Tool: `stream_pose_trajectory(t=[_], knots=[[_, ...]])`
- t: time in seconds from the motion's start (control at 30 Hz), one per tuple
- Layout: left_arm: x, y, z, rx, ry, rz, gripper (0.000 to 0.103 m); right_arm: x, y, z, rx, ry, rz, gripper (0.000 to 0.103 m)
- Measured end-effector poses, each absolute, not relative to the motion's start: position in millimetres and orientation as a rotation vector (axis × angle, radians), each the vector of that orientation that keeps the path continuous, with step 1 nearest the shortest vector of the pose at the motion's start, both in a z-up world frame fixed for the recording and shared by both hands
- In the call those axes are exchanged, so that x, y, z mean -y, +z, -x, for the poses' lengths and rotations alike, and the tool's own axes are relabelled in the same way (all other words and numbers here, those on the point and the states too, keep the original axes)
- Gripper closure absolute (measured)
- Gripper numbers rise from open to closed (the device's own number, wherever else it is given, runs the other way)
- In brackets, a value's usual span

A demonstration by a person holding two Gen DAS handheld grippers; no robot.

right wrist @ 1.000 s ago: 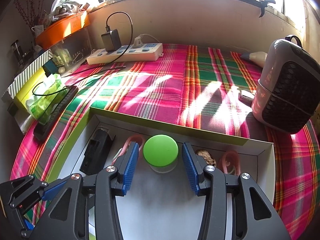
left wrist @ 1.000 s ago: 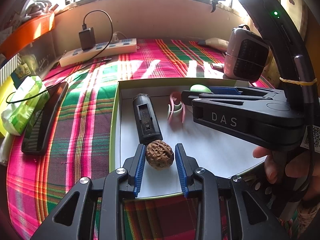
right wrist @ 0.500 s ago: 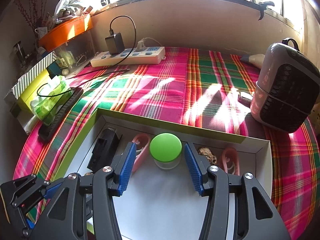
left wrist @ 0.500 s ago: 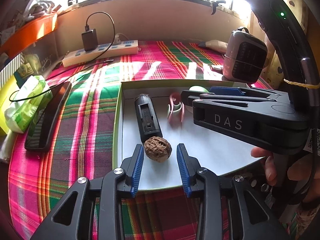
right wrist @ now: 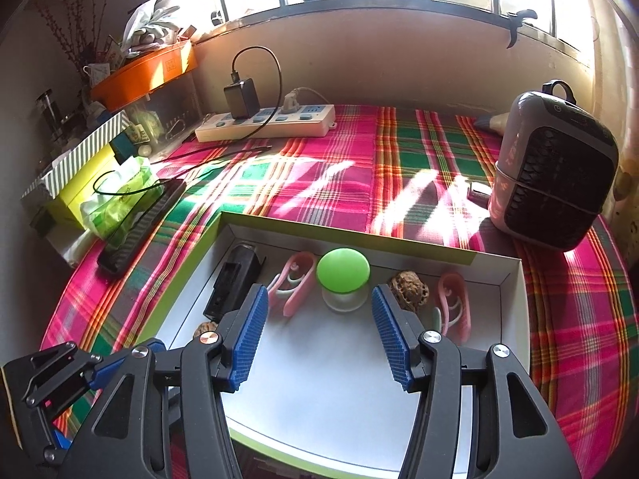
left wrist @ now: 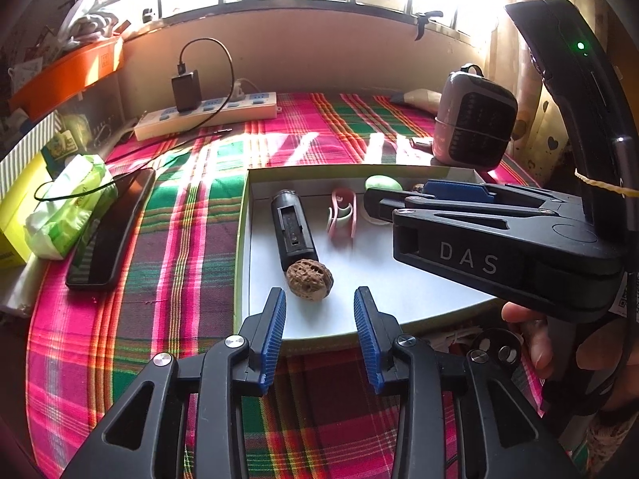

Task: Organize objects
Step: 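Open both tools to release the green cup and walnut in the tray, then withdraw both open tools from the tray toward the black round disc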

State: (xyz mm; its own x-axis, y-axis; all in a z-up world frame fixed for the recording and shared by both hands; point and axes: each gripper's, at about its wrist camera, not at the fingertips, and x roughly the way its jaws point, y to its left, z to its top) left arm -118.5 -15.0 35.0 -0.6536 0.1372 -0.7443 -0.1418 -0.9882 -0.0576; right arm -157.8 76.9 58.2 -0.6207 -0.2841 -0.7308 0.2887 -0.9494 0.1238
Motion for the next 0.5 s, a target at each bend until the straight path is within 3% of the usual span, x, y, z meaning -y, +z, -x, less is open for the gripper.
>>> stream_pose_trajectory(t=[0.5], knots=[[19,46,86,0.005,2.745,1.180,0.069,-82,70,113,0.006,-2.605,-1.093,0.048]])
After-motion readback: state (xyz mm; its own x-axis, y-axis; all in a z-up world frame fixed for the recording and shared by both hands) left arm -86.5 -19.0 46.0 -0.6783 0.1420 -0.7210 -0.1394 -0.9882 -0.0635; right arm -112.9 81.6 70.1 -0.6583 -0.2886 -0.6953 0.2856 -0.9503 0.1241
